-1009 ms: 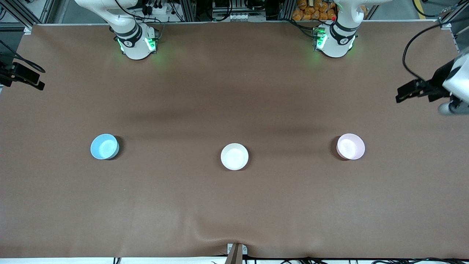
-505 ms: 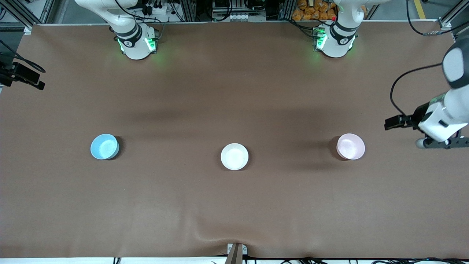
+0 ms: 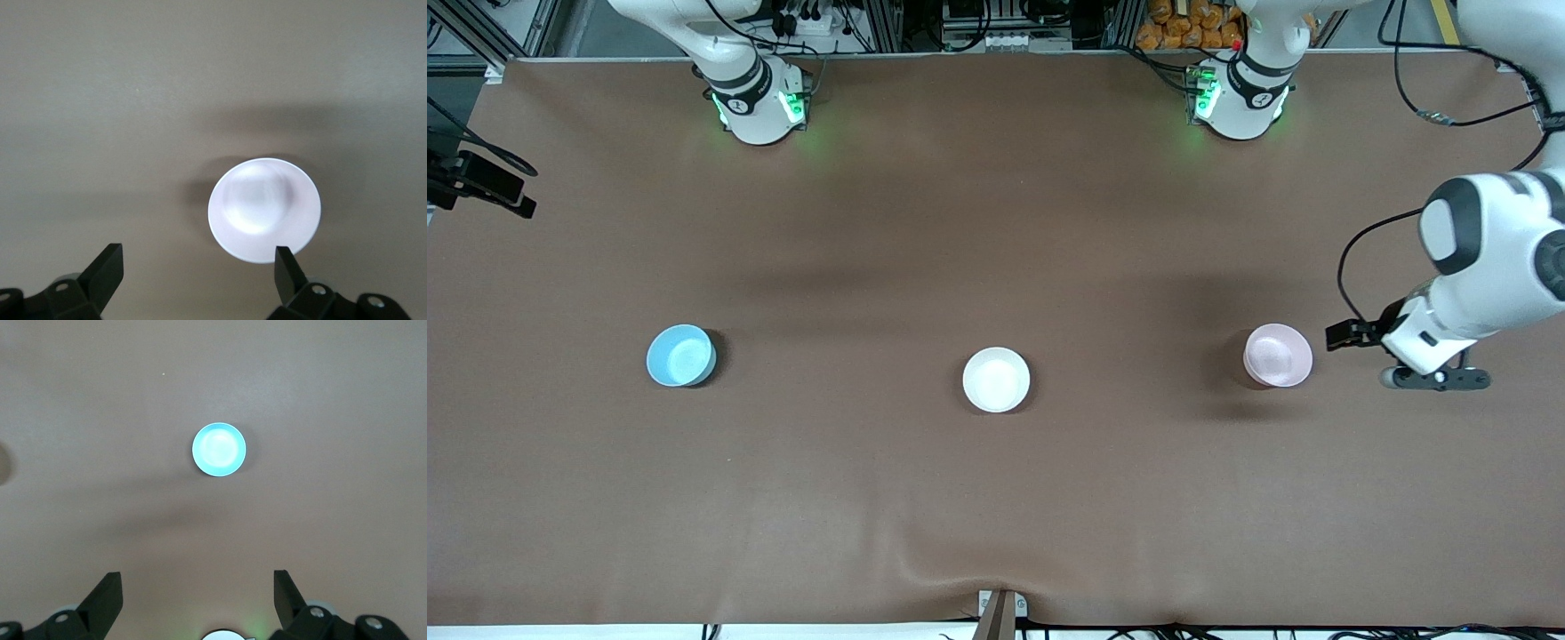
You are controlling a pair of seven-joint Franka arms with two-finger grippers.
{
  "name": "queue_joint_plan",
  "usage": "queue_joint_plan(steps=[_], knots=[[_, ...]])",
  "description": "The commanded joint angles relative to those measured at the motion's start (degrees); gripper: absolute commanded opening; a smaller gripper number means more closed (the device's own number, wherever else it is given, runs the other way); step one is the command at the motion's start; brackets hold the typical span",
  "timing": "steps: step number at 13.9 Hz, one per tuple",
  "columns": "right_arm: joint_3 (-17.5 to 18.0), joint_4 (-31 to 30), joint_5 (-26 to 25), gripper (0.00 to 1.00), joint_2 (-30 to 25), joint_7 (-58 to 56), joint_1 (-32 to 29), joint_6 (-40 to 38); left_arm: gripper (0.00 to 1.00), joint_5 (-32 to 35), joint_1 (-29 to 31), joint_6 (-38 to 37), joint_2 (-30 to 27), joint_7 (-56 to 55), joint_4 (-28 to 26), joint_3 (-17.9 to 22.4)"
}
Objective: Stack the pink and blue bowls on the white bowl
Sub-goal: 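Lower the left gripper onto the pink bowl rim and grasp it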
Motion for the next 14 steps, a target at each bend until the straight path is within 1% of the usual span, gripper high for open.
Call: queue_joint_plan(steps=[1, 3, 4, 6, 8, 12, 13, 14], knots=[[-0.1, 0.0, -0.8, 1.0, -0.3, 0.3, 0.3, -0.5, 1.0, 1.2, 0.3, 4.8, 2.4, 0.6, -1.2, -0.3], [-0.1, 0.0, -0.8, 1.0, -0.3, 0.3, 0.3, -0.5, 1.0, 1.2, 0.3, 8.9, 5.0, 0.6, -2.1, -0.4], [0.0, 0.0, -0.8, 1.0, -0.3, 0.3, 0.3, -0.5, 0.97, 1.2, 0.3, 10.8, 5.7, 0.7, -2.9, -0.4], [0.0, 0.0, -0.8, 1.0, -0.3, 0.3, 0.3, -0.5, 0.89, 1.2, 0.0, 12.0, 6.0, 0.8, -4.0, -0.5], [-0.1, 0.0, -0.8, 1.0, -0.3, 0.3, 0.3, -0.4, 0.82, 1.2, 0.2, 14.7, 7.4, 2.5, -4.8, -0.5], [-0.1, 0.0, -0.7, 1.0, -0.3, 0.3, 0.3, -0.5, 0.67, 1.2, 0.3, 15.6, 8.4, 4.0, -6.1, -0.5], [-0.1, 0.0, -0.8, 1.0, -0.3, 0.3, 0.3, -0.5, 0.59, 1.2, 0.3, 15.6, 8.5, 4.1, -6.2, -0.6], [-0.1, 0.0, -0.8, 1.0, -0.3, 0.3, 0.3, -0.5, 0.49, 1.2, 0.2, 15.6, 8.4, 4.1, -6.2, -0.6]])
